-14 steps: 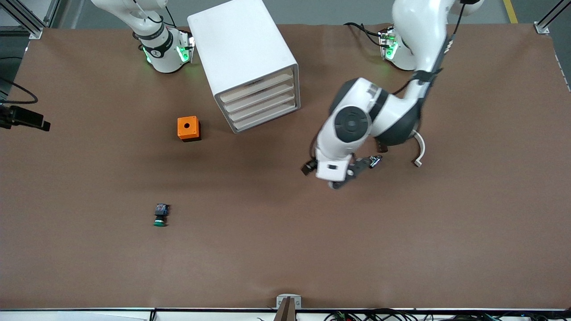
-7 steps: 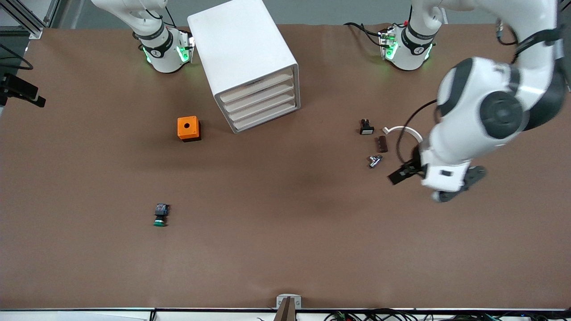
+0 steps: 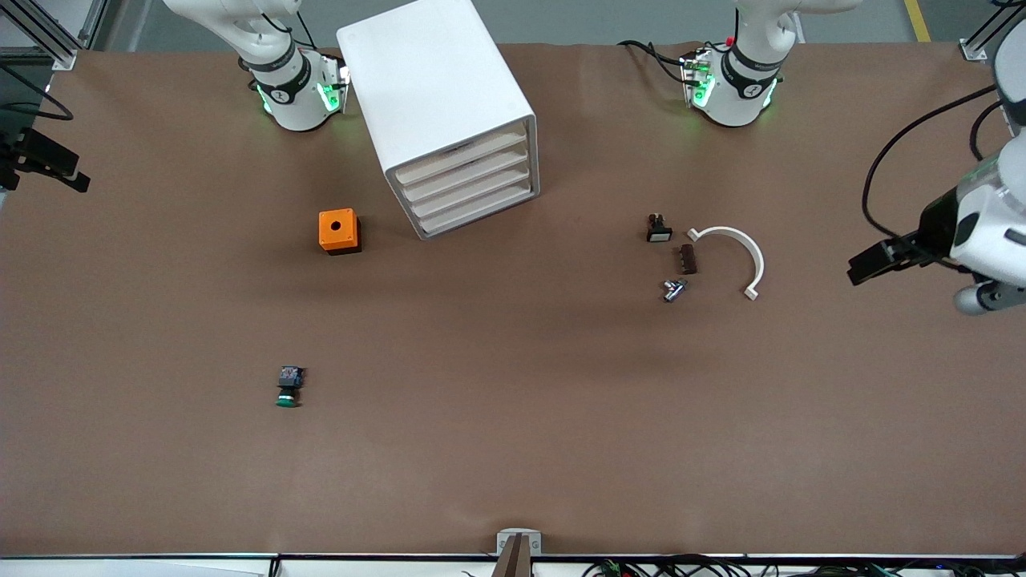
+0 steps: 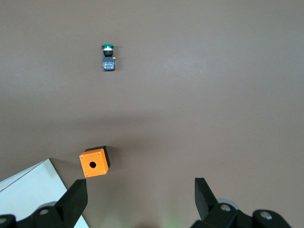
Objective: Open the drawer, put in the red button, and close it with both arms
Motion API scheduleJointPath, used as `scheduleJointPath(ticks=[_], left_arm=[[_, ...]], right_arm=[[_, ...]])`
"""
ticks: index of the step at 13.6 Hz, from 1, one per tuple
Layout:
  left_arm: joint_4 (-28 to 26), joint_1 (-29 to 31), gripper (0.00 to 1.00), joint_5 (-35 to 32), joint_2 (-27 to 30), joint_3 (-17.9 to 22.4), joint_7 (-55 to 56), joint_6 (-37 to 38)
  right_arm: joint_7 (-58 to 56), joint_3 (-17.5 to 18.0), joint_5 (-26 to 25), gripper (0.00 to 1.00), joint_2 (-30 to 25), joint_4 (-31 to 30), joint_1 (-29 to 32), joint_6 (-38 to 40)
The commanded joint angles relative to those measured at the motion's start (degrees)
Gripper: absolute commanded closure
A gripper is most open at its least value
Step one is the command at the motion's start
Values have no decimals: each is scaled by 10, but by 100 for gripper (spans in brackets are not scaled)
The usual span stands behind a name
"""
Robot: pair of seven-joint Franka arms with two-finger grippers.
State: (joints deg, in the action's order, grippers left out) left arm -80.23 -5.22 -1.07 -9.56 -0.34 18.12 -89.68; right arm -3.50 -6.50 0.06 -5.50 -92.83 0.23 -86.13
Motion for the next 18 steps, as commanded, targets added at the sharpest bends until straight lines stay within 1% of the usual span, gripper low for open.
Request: scheduleJointPath(ticks=[1, 3, 5, 6, 10, 13, 18], left_arm=[[-82, 13, 0, -14, 87, -10, -40, 2], [-104, 36, 0, -13, 116, -11, -92, 3], [-144, 36, 0, -6, 150, -12, -94, 0], [-150, 35, 0, -6, 156, -12, -95, 0], [-151, 35, 0, -6, 163, -23, -92, -2], [-181, 35, 0, -6, 187, -25, -92, -4], [-176, 39, 0, -7, 185, -22, -99, 2]], right_arm=[[2, 1, -12, 0, -15, -14, -2, -11], [2, 2, -11, 0, -15, -13, -3, -15], [2, 3, -9, 0, -15, -13, -4, -20], [2, 3, -8, 0, -15, -13, -4, -20], [2, 2, -6, 0, -15, -14, -1, -18], [-20, 0, -4, 0, -15, -15, 1, -19], [-29, -2, -3, 0, -15, -16, 2, -20]])
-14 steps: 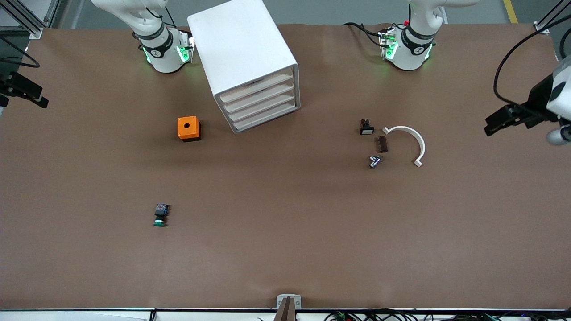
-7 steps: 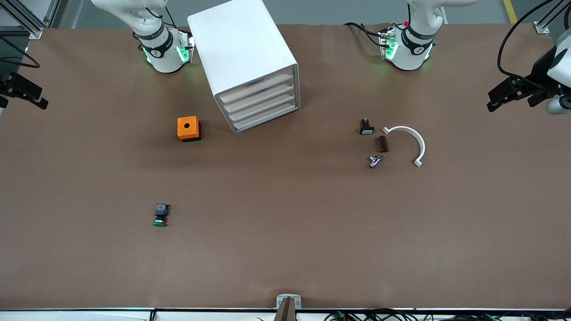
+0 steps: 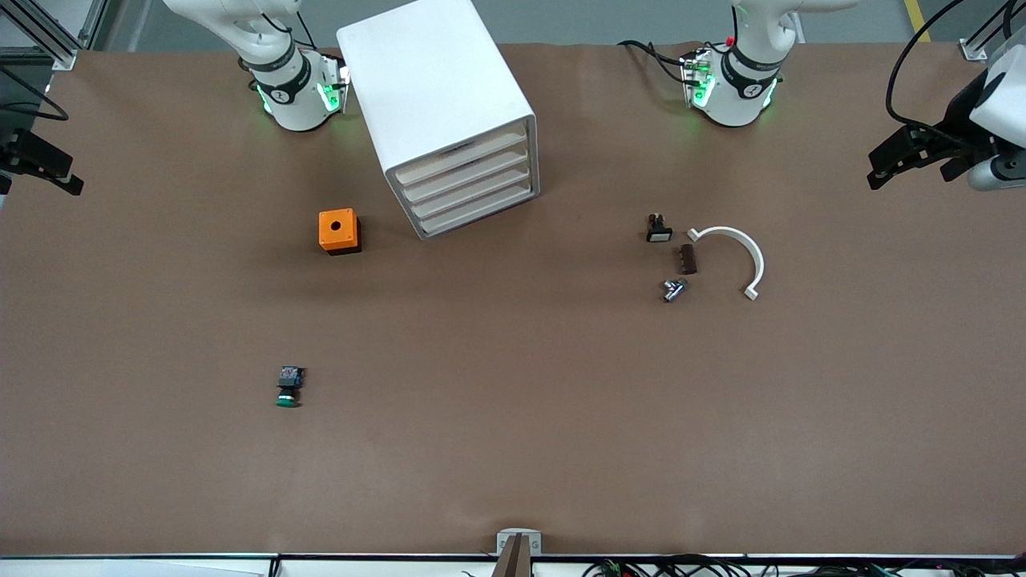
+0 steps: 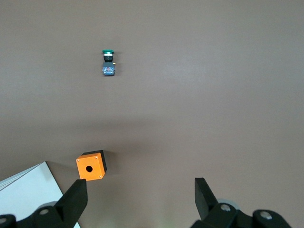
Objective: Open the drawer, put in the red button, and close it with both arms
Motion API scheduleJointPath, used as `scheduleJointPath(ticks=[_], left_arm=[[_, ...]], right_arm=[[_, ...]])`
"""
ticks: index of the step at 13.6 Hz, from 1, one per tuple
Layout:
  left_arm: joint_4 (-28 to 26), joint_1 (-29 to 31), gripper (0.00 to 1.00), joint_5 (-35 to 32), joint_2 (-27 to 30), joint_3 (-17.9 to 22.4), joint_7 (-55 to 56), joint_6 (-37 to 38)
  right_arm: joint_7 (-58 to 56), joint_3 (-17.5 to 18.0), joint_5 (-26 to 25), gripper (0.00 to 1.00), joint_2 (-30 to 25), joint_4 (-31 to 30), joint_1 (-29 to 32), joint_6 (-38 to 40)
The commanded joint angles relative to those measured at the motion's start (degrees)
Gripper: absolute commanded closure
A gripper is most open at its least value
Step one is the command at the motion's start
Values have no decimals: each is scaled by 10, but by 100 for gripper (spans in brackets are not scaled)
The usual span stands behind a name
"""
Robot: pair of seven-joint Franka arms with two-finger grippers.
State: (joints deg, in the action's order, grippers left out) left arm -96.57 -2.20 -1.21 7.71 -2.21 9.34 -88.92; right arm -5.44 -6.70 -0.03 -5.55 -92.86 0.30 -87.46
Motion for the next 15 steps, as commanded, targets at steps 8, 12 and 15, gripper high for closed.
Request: scheduleJointPath(ticks=[8, 12, 15], left_arm=[[9, 9, 0, -13, 1, -3, -16, 18], [9, 8, 0, -13, 1, -3, -17, 19], [9, 8, 0, -13, 2, -4, -19, 31]], right_arm=[[-10, 0, -1, 0, -14, -15, 1, -10], [-10, 0, -1, 0, -14, -15, 2, -10], [-10, 0, -1, 0, -14, -15, 2, -10]])
